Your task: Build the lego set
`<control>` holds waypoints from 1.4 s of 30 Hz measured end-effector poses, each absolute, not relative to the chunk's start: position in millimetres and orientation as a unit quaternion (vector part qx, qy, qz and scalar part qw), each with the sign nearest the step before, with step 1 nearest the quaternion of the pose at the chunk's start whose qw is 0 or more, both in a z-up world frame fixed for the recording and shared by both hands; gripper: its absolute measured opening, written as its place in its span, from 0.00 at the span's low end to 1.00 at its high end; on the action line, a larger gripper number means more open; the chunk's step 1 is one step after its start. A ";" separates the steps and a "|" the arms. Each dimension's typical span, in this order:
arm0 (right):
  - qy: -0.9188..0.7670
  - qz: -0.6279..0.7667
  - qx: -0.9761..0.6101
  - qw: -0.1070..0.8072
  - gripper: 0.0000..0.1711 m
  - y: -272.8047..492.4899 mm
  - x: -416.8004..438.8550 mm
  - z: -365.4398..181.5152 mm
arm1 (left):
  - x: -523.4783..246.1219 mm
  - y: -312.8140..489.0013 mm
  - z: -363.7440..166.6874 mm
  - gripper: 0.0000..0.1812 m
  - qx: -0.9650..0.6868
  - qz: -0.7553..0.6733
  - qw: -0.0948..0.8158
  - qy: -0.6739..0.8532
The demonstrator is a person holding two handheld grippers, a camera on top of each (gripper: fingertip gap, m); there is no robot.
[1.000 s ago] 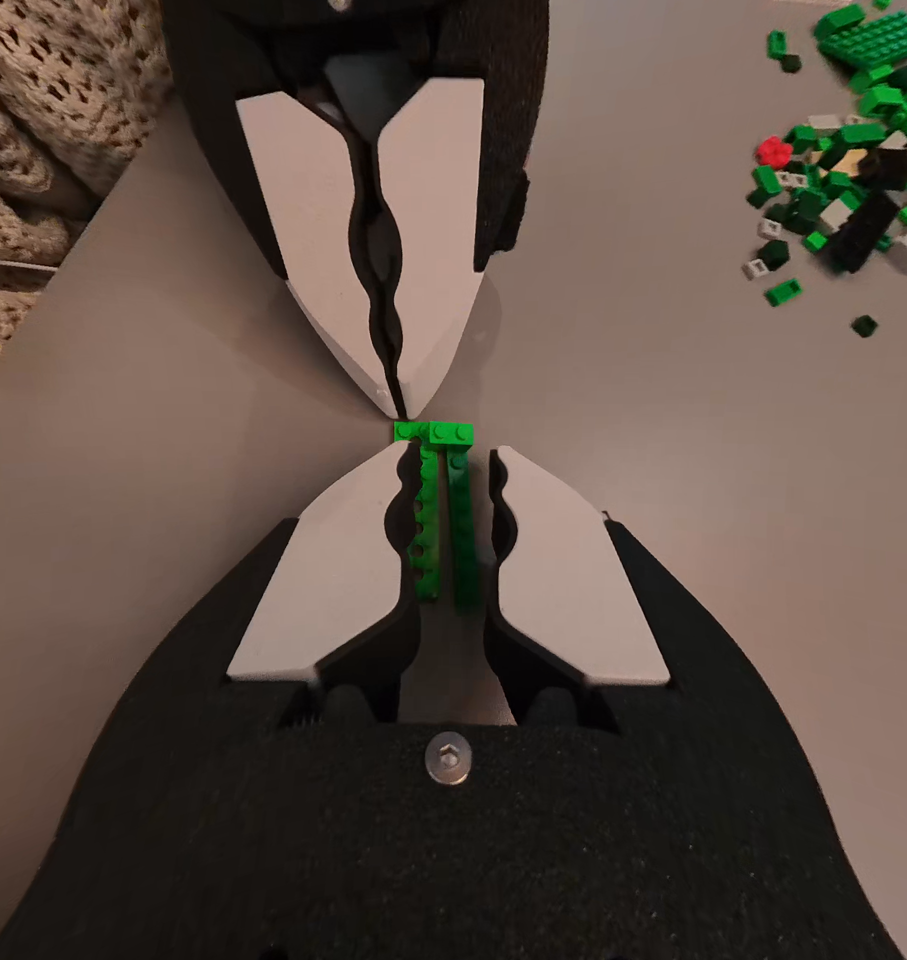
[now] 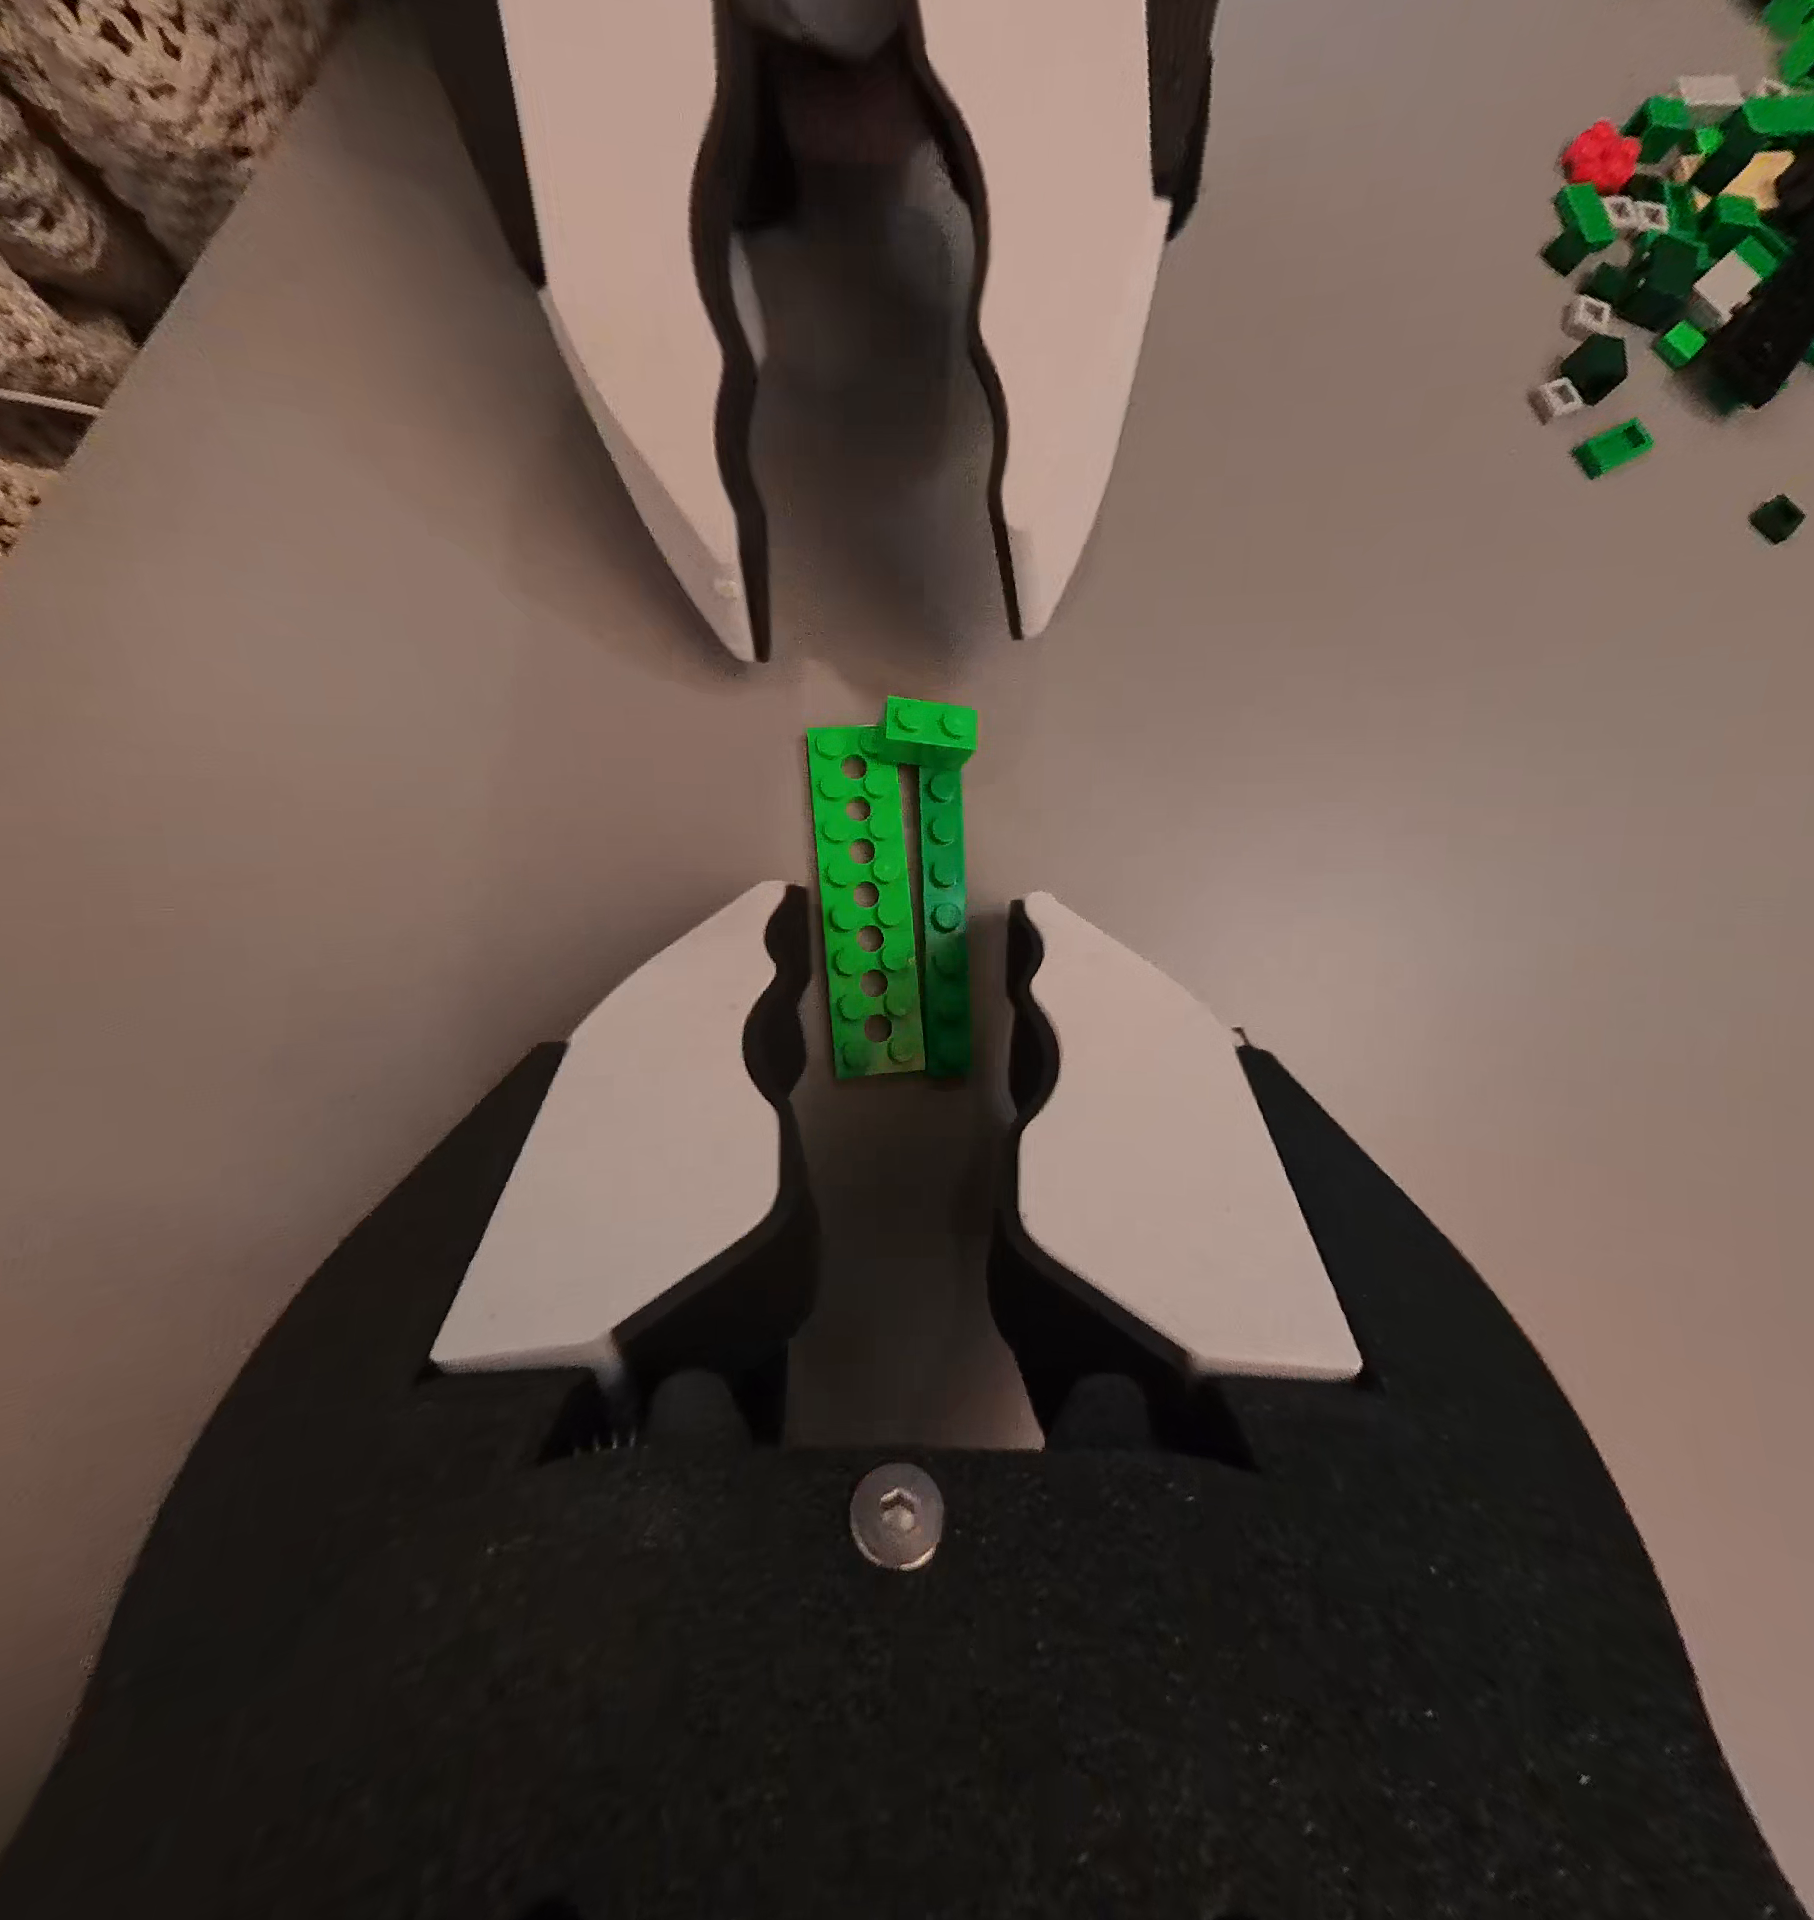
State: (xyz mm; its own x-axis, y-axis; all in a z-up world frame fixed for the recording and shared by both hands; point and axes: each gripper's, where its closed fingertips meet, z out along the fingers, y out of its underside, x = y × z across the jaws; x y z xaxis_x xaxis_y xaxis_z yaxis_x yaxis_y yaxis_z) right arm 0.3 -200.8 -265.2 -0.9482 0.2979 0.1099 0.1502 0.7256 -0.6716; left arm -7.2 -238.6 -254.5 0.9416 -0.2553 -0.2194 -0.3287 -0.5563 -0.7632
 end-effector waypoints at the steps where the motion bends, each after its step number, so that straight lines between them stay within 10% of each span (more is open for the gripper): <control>1: -0.923 0.349 -0.121 0.106 0.19 -200.8 0.8 -265.4 | -6.8 -238.5 -258.2 0.25 -0.886 0.038 0.431 0.168; 42: -0.912 0.372 -0.148 0.089 0.13 -205.9 4.3 -266.4 | 13.2 -233.1 -255.4 0.14 -0.854 0.059 0.444 0.265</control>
State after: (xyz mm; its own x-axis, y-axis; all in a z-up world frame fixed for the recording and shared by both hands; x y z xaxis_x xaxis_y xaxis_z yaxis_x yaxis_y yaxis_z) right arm 4.3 -205.9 -266.4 -0.9405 0.3357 0.0528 0.2028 0.6791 -0.7055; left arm 13.2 -233.1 -255.4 0.8524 -0.4006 -0.3361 -0.5050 -0.4642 -0.7276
